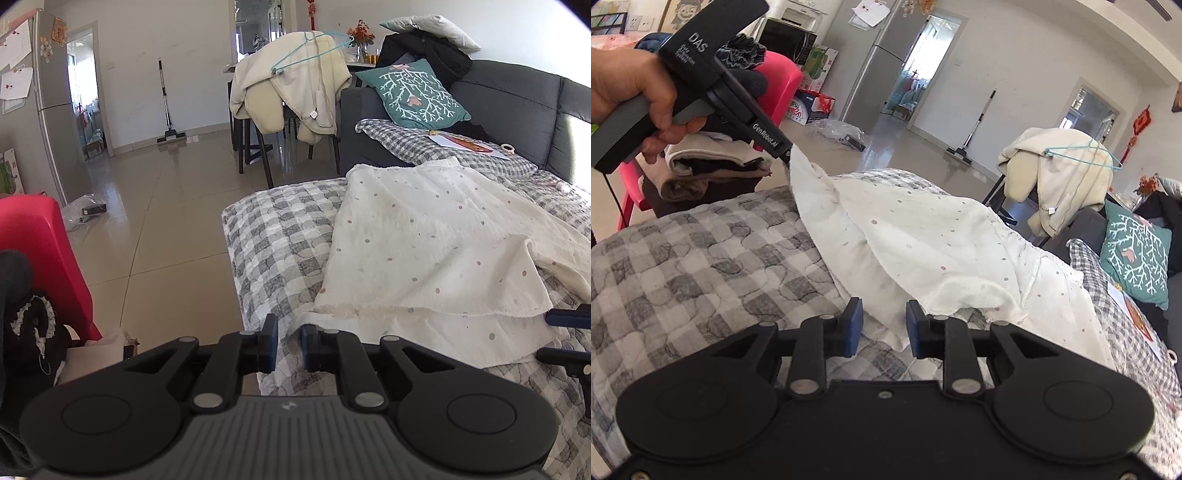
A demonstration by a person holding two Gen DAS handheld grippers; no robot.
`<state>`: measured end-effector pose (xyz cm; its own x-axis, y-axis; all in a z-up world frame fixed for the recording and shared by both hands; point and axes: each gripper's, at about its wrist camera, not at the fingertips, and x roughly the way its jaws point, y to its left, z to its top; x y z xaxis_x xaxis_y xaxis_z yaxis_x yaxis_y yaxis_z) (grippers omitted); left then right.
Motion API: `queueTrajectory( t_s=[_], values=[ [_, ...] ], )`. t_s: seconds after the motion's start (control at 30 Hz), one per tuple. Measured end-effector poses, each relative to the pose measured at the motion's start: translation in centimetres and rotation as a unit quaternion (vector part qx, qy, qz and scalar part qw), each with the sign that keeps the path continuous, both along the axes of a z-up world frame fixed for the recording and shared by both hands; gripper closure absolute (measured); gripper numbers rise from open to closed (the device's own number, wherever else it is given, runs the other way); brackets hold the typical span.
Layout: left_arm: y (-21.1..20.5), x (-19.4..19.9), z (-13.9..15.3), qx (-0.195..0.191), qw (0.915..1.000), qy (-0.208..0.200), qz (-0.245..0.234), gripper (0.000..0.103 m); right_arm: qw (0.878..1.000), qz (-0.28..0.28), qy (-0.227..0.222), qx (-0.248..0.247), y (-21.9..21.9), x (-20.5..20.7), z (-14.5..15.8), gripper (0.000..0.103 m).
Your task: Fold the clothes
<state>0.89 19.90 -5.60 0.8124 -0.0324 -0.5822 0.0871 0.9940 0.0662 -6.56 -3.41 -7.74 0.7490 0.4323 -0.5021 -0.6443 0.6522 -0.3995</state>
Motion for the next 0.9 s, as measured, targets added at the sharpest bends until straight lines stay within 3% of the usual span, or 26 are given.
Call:
queueTrajectory(
  t_s=[0.1, 0.13, 0.17, 0.27, 0.53, 0.63, 0.9],
  values=[
    [0.0, 0.0, -0.1, 0.002, 1.0, 0.001, 0.001, 0.091, 1.0, 0.007, 0.009, 0.0, -0.2, 0.6, 0.0, 0.076],
    [0.0, 0.1, -0.1, 0.002, 1.0, 0.003, 0.001, 0.091, 1.0, 0.007, 0.016, 0.003, -0.3, 0.9, 0.0, 0.081],
    [0.1, 0.1, 0.0, 0.001, 1.0, 0.005, -0.001, 0.092, 0.999, 0.006, 0.029, 0.012, -0.4, 1.4, 0.0, 0.092],
    [0.5, 0.0, 0.5, -0.01, 0.9999, 0.01, -0.009, 0.097, 0.997, -0.004, 0.062, 0.04, -0.8, 2.1, 0.6, 0.1],
    [1.9, -1.2, 2.1, -0.036, 0.998, 0.04, -0.032, 0.098, 0.982, -0.02, 0.151, 0.108, -3.0, 1.7, 5.1, 0.101],
    [1.9, -1.5, 1.8, -0.02, 0.9977, 0.056, -0.033, 0.098, 0.972, -0.029, 0.196, 0.129, -3.5, 2.2, 5.4, 0.101],
    [1.4, -0.6, -1.3, 0.019, 0.9897, 0.132, -0.051, 0.094, 0.978, -0.03, 0.193, 0.076, -1.5, 1.5, 3.1, 0.101]
  ],
)
